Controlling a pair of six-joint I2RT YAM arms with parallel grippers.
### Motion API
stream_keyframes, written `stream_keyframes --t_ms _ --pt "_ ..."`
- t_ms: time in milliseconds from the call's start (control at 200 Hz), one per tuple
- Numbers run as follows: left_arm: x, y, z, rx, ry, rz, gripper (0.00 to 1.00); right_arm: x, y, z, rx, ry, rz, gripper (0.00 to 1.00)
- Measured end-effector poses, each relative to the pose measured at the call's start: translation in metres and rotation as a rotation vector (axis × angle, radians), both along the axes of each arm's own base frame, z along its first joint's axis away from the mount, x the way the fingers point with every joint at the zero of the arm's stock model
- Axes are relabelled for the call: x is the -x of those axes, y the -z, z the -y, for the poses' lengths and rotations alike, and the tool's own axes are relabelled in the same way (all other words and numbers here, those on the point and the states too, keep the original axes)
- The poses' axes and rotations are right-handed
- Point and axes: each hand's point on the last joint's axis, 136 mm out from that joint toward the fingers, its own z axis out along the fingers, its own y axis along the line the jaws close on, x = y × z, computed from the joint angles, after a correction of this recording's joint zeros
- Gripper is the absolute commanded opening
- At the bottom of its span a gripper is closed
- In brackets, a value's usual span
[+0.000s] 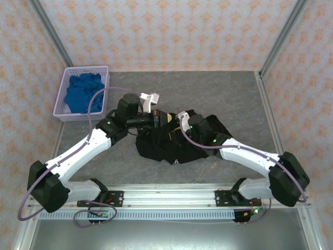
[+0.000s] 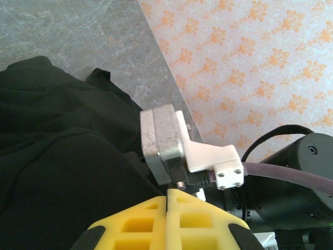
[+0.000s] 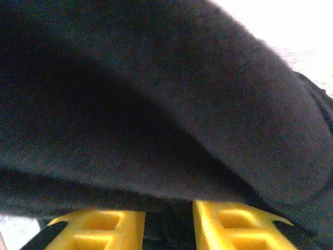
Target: Fold the inside-out t-shirt
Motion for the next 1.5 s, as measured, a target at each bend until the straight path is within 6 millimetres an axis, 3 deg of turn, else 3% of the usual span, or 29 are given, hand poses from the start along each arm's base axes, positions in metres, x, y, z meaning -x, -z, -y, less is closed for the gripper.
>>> stream_keyframes --t_ms 95,210,345,435,545,656,741,841,916,1096,1236,1396,1441,1501 --pt "-0.002 0.0 -0.002 -0.002 -0.009 0.001 0.0 -0.004 -0.002 -0.003 -0.017 0.006 0.006 0.0" --pt "-0.011 0.0 -0.012 -0.01 -0.056 0.01 0.0 -0.009 -0.01 0.001 -0.06 0.014 -0.003 0.0" --pt "-0.029 0.005 -0.042 -0.068 -0.188 0.026 0.0 -0.005 -0.03 0.018 -0.173 0.001 -0.024 0.0" --pt "-0.041 0.019 -0.062 -0.162 -0.277 0.039 0.0 0.008 -0.047 0.023 -0.261 -0.038 -0.047 0.0" --pt "-0.049 0.04 -0.074 -0.277 -0.316 0.039 0.0 0.018 -0.065 0.018 -0.361 -0.092 -0.075 0.0" --pt "-0.056 0.053 -0.081 -0.364 -0.331 0.047 0.25 0.017 -0.074 0.016 -0.441 -0.093 -0.111 0.0" --pt "-0.057 0.058 -0.089 -0.416 -0.348 0.056 0.38 0.01 -0.077 0.019 -0.487 -0.06 -0.144 0.0" --pt "-0.05 0.054 -0.091 -0.439 -0.33 0.097 0.5 0.0 -0.075 0.021 -0.514 -0.016 -0.182 0.0" --pt "-0.032 0.049 -0.086 -0.436 -0.282 0.144 0.56 -0.003 -0.07 0.021 -0.518 0.007 -0.21 0.0" --pt "0.018 0.048 -0.037 -0.413 -0.037 0.246 0.61 -0.009 -0.068 0.022 -0.529 0.042 -0.239 0.0" --pt "0.014 0.078 -0.014 -0.474 0.046 0.205 0.56 -0.011 -0.07 0.023 -0.534 0.052 -0.239 0.0" --pt "0.0 0.101 -0.003 -0.519 0.069 0.177 0.07 -0.01 -0.068 0.026 -0.521 0.065 -0.236 0.0" --pt "-0.004 0.099 0.001 -0.513 0.074 0.184 0.0 -0.009 -0.068 0.029 -0.508 0.072 -0.231 0.0" --pt "-0.007 0.094 0.005 -0.486 0.078 0.192 0.0 -0.007 -0.067 0.034 -0.48 0.083 -0.214 0.0"
